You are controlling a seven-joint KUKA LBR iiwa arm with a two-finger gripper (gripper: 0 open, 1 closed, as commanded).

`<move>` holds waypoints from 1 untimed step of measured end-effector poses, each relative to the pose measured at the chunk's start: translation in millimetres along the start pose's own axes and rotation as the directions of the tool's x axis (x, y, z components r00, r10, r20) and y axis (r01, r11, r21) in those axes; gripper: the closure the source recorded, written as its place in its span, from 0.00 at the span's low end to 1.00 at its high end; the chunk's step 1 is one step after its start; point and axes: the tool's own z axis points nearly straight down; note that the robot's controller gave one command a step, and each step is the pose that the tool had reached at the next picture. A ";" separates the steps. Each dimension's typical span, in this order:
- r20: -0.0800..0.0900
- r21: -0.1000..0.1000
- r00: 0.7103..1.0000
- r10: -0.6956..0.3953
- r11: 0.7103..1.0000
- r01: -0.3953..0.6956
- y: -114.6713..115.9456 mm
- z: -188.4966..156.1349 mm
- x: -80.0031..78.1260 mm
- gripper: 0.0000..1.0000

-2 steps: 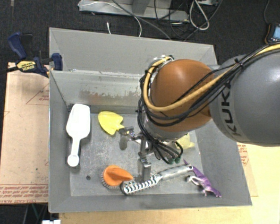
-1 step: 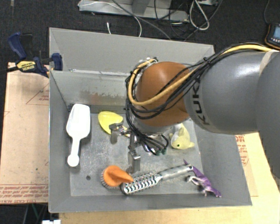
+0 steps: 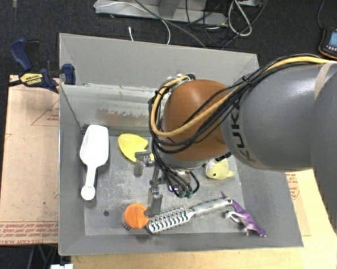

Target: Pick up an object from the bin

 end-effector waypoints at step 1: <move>0.008 0.000 0.962 -0.272 0.962 0.272 13.9 67.0 -17.8 0.00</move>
Offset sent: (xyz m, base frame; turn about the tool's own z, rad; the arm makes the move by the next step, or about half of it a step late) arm -0.0255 0.0136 -0.0579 -0.1079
